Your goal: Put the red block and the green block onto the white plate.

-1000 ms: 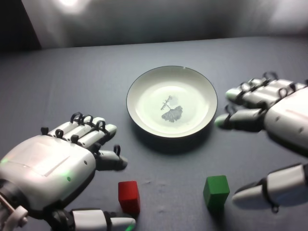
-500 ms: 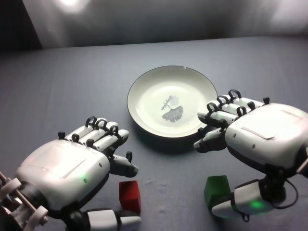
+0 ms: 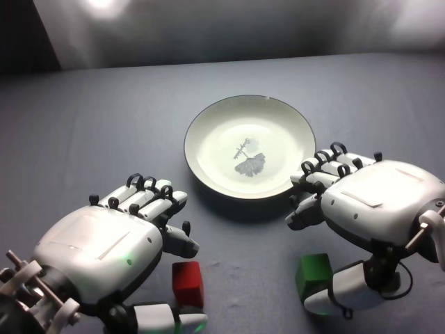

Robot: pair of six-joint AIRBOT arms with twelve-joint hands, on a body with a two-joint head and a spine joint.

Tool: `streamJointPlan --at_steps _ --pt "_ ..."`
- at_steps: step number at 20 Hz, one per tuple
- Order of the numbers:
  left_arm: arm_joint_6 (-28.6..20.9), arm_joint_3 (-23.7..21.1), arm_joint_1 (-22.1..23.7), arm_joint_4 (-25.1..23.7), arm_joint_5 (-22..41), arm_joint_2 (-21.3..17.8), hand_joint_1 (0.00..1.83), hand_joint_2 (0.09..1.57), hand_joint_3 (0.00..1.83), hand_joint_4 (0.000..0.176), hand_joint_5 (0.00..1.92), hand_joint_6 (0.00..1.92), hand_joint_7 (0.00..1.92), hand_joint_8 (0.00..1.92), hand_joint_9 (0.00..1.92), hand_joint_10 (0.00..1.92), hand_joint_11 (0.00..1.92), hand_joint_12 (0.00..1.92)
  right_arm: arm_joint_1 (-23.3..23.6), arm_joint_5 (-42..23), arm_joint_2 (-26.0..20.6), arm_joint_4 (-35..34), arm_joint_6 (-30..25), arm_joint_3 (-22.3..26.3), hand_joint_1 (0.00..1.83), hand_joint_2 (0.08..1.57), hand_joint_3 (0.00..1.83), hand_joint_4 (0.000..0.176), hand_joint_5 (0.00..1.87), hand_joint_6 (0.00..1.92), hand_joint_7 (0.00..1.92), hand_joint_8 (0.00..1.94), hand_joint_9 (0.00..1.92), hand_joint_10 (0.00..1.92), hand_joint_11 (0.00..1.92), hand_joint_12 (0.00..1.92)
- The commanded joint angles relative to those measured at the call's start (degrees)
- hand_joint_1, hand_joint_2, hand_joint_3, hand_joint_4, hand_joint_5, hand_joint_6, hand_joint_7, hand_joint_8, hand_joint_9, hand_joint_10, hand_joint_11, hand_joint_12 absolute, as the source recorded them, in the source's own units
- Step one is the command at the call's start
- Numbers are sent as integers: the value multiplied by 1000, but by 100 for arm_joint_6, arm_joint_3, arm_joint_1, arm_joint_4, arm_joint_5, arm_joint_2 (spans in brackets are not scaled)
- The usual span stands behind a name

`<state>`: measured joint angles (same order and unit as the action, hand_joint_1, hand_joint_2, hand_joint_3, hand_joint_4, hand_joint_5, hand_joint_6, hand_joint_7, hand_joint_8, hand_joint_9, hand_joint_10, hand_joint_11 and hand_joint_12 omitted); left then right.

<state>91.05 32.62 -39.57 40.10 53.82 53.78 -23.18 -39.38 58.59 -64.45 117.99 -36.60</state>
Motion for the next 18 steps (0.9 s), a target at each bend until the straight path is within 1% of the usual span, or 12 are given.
streamJointPlan --at_steps 1,3,4,5,7,8,10,11,12,13,14,18 --pt "-41 3 -10 -291 513 28 515 1016 2 104 718 1 158 1 30 2 0 185 0 -314 -19 322 -17 -24 751 818 9 63 614 0 117 0 13 0 0 0" --pt "-78 66 -51 -318 589 125 523 1004 0 104 691 0 166 2 32 2 0 225 -19 -312 32 322 -17 -78 739 817 8 69 590 0 93 0 2 0 0 0" --pt "-95 85 -61 -332 601 150 511 988 0 105 665 2 167 1 35 2 0 275 -23 -310 40 322 -17 -79 711 817 7 81 583 0 101 5 3 1 12 5" --pt "-119 113 -74 -350 604 181 519 975 0 108 662 3 178 3 53 6 0 330 -29 -289 57 322 -17 -79 699 815 5 82 572 0 94 1 1 0 0 0" --pt "-160 170 -97 -382 605 239 549 968 0 93 677 7 164 0 33 0 0 317 -43 -275 92 326 -10 -80 746 801 0 62 601 13 122 13 19 7 0 0" --pt "-173 200 -108 -386 614 273 548 973 0 87 683 8 175 5 34 1 0 310 -43 -265 106 339 -10 -80 734 807 1 62 588 7 116 8 14 4 0 0" --pt "-216 258 -135 -406 651 320 498 996 7 105 653 1 175 1 40 3 0 270 -52 -214 123 352 -10 -80 724 804 0 53 549 0 131 11 17 4 0 0" --pt "-232 284 -151 -410 667 339 513 1006 7 90 665 5 191 4 45 3 0 213 -67 -211 132 373 -10 -79 737 800 0 40 560 5 159 19 26 7 0 0" --pt "-261 318 -169 -432 688 356 517 1005 4 95 680 9 214 7 65 8 0 238 -98 -211 150 461 -11 -80 758 794 0 30 567 7 183 24 34 8 0 0" --pt "-279 346 -178 -443 699 368 509 1003 2 99 691 10 195 4 68 6 0 294 -127 -211 170 517 -12 -81 744 798 0 33 521 8 181 17 27 8 0 0" --pt "-294 388 -181 -460 701 388 509 1003 2 99 691 10 195 4 68 6 0 294 -156 -211 184 528 -12 -81 744 798 0 33 521 8 181 17 27 8 0 0" --pt "-343 492 -184 -502 701 459 496 1018 2 105 698 6 223 3 74 4 0 241 -180 -210 225 559 -18 -104 717 807 3 47 513 1 154 0 31 6 0 0"
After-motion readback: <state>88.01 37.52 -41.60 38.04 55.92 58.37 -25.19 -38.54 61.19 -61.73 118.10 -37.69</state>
